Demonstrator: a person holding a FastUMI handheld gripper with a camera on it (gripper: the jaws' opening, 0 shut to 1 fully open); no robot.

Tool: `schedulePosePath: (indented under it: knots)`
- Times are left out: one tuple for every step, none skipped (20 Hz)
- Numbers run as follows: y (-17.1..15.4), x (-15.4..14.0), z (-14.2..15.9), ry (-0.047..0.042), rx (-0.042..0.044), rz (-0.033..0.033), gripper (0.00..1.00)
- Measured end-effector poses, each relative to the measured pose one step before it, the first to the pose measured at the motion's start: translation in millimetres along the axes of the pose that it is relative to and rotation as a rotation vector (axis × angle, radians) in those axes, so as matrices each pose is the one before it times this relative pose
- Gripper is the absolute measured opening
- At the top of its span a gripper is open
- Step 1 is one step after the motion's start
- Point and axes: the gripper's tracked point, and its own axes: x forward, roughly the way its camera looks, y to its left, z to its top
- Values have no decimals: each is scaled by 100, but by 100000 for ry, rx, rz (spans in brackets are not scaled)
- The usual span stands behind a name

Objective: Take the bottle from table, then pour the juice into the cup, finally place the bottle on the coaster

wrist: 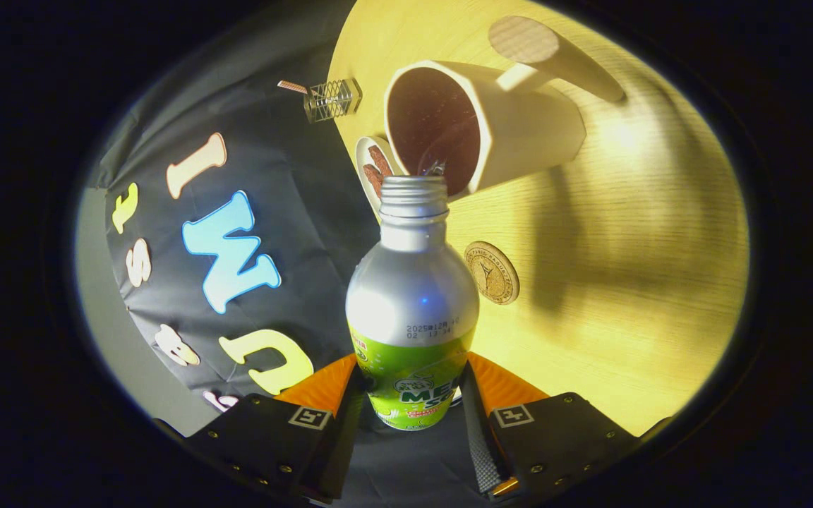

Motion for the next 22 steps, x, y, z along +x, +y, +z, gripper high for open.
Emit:
schedulePosePath:
  knots:
    - [119,-125,50,292,506,456,68]
    - [63,-31,-1,330,889,195,68]
    - [175,8,144,-298,1165,597,68]
    - [126,-16,54,-140,1404,370,68]
    - [151,-71,108,-339,1334,222,68]
    - [249,9,89,-200,1235,345,68]
    - [368,24,-42,-62,855,421,68]
    - [171,85,-132,514,396,-13,68]
    - [58,-84,-131,611,226,-298,68]
    - [163,-21,-7,262,850,265,68]
    - [298,-102,-19,387,1536,220,68]
    - [321,-5,122,-410,1483,705,68]
    - [277,-61,74,-235,1436,415,68]
    - [246,-61,106,-415,1089,629,68]
    - [231,15,54,95,975,142,68]
    - [152,-5,-54,-2,581,175,68]
    - [186,57,108,-197,645,52,68]
    - [195,53,68,4,1114,329,68]
    - [383,-111,73,-118,1280,606,68]
    - [230,-20,14,191,1251,267,68]
    - [256,63,-143,143,845,376,68]
    - [173,144,-128,414,771,213,68]
